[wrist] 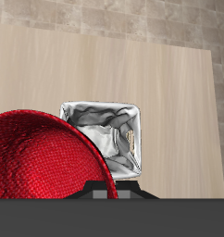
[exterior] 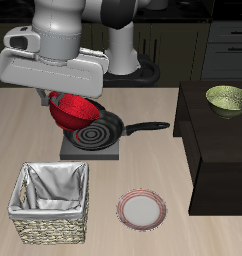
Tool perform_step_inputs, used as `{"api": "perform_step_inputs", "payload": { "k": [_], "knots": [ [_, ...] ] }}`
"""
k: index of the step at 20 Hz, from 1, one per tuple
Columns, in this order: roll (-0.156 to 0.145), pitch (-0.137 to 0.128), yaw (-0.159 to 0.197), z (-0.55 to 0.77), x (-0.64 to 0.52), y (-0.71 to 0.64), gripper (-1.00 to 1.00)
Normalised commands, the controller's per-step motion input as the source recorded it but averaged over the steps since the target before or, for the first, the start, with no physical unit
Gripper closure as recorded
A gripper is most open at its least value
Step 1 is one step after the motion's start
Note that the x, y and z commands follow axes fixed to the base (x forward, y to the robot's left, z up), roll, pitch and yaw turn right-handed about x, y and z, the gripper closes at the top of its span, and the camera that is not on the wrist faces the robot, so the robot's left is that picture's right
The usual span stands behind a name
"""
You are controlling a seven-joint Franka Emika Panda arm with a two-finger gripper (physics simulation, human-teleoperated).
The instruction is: Place the red bowl in the basket
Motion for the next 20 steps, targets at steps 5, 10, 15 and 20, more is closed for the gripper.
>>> {"api": "perform_step_inputs", "payload": {
  "k": [5,10,15,20],
  "knots": [
    [-0.07,0.014,-0.02,-0.28,0.02,-0.31,1.0],
    [-0.055,0.014,-0.015,-0.22,0.06,-0.18,1.0],
    [-0.037,0.019,-0.014,-0.25,0.15,-0.14,1.0],
    [-0.013,0.022,0.005,-0.24,0.1,0.02,1.0]
  ]
}}
